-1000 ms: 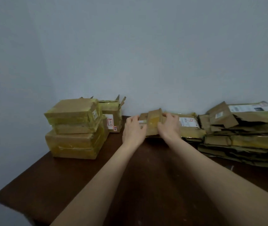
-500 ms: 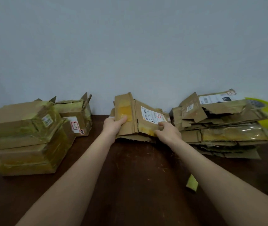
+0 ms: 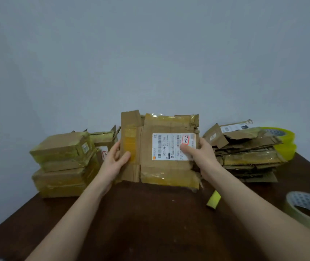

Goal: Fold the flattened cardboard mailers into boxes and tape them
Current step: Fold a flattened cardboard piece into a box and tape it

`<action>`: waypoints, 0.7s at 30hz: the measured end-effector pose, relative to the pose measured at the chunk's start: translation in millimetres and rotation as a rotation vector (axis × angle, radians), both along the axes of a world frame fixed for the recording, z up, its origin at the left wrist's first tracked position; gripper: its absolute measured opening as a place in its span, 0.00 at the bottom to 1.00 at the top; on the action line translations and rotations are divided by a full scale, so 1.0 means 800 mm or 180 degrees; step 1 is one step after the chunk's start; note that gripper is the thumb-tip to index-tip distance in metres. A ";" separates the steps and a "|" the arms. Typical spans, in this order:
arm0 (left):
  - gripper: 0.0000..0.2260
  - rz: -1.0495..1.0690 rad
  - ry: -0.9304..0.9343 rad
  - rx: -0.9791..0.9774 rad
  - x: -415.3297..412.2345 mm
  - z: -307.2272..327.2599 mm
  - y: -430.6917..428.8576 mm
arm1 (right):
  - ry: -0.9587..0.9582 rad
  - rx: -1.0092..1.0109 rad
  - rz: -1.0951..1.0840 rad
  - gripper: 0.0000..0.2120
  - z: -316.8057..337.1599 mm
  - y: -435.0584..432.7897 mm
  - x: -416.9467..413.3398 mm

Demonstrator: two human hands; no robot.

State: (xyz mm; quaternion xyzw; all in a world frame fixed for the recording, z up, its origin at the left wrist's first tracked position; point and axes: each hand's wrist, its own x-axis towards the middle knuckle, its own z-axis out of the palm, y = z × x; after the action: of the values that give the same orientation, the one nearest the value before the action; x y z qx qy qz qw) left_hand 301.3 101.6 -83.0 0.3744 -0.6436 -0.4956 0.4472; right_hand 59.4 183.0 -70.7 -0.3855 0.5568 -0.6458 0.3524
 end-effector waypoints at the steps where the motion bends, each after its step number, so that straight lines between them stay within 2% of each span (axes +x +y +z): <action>1: 0.33 0.0082 -0.0085 -0.0078 0.000 -0.002 0.013 | 0.0057 -0.0066 -0.0031 0.15 -0.003 0.015 0.009; 4: 0.45 0.0190 -0.0285 -0.0264 0.000 -0.007 0.046 | 0.0445 -0.0215 -0.0202 0.20 -0.021 0.057 0.036; 7: 0.53 -0.0004 -0.0382 -0.0220 0.002 -0.023 0.072 | 0.0936 -0.0179 -0.0169 0.26 -0.053 0.084 0.052; 9: 0.51 -0.0155 -0.0444 -0.0107 0.005 -0.039 0.088 | 0.1126 -0.0024 -0.0019 0.31 -0.071 0.095 0.058; 11: 0.42 -0.0182 -0.0432 -0.0092 0.009 -0.050 0.099 | 0.1379 0.0065 0.0032 0.35 -0.079 0.100 0.056; 13: 0.34 -0.0009 -0.0306 -0.0134 0.012 -0.048 0.107 | 0.1619 -0.0008 0.0025 0.39 -0.076 0.100 0.049; 14: 0.33 0.0109 -0.0176 -0.0175 0.013 -0.044 0.108 | 0.1718 -0.0072 0.0028 0.40 -0.071 0.100 0.045; 18: 0.40 0.0224 0.0147 -0.0636 0.014 -0.027 0.109 | 0.2058 -0.0450 0.0152 0.40 -0.048 0.099 0.036; 21: 0.39 0.0105 0.0113 -0.0845 0.011 -0.022 0.107 | 0.2311 -0.0569 0.0277 0.38 -0.043 0.092 0.029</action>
State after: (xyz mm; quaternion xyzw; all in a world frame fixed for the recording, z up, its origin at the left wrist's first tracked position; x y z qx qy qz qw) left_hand 310.4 187.2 -100.2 0.3136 -0.6892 -0.4052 0.5122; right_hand 82.2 256.9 -104.8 -0.6419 0.5701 -0.4976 0.1242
